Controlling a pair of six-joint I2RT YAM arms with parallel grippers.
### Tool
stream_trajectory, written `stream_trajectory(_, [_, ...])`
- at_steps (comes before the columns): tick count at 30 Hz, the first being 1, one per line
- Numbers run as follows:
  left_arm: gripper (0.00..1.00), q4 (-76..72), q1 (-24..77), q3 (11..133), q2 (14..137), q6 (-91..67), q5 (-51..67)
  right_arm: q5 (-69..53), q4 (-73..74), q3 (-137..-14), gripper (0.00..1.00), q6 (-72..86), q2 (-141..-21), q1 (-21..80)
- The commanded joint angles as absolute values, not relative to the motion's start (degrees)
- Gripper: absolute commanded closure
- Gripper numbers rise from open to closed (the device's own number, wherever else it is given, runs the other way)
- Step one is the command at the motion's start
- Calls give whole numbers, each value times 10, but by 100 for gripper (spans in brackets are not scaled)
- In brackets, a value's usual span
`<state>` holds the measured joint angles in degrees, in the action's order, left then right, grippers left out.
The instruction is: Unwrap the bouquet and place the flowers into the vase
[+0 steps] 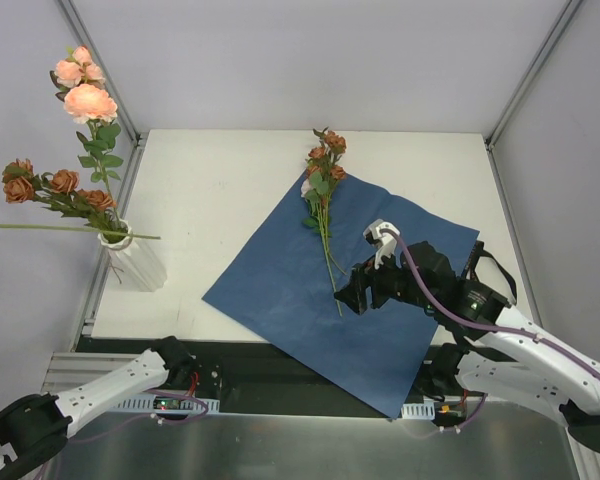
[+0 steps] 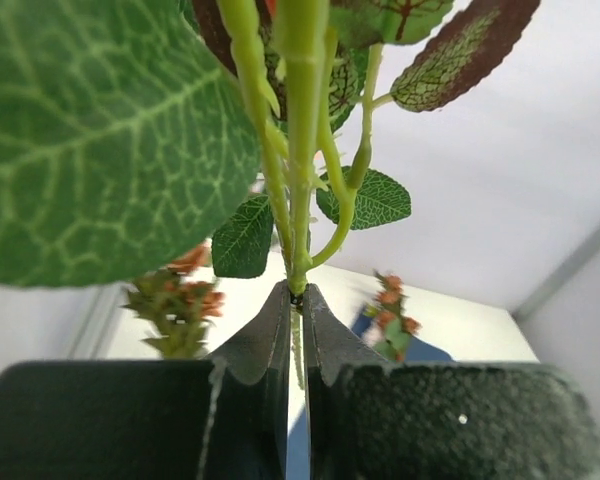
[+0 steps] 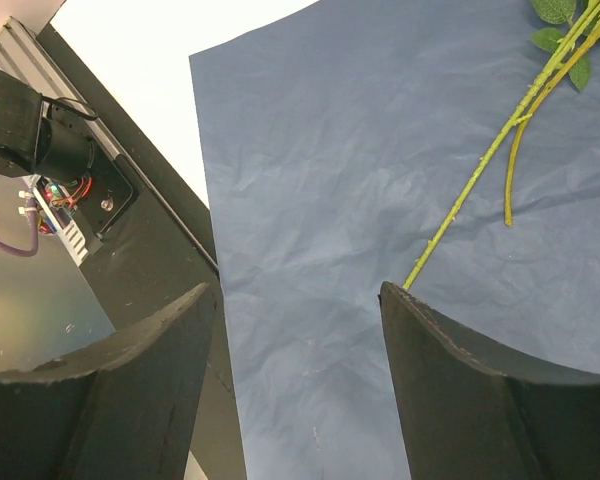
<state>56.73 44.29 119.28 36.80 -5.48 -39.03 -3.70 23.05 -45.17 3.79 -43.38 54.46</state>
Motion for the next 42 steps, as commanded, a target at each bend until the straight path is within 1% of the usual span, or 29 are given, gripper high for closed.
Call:
stream_trajectory(1, [100,595,446,1209,374,27,-486,-37,223,-483,31,30,-438,541])
stream_trajectory(5, [100,576,446,1207,374,53,-518,-39,219,-481,31,32,-443,541])
stream_trajectory(10, [100,529,446,1170,381,110,-558,-40,217,-476,31,33,-443,541])
stream_trajectory(15, [100,430,446,1126,375,155,-568,-40,217,-469,30,34,-439,541])
stream_trajectory(23, [100,344,446,1085,406,194,-570,-37,221,-466,31,38,-428,541])
stream_trajectory(27, [100,332,446,1066,418,200,-591,-33,230,-462,31,38,-418,540])
stream_trajectory(34, [100,330,446,987,412,148,-609,-29,234,-454,30,40,-406,539])
stream_trajectory(42, [100,329,446,933,418,132,-656,-25,240,-450,31,40,-401,540])
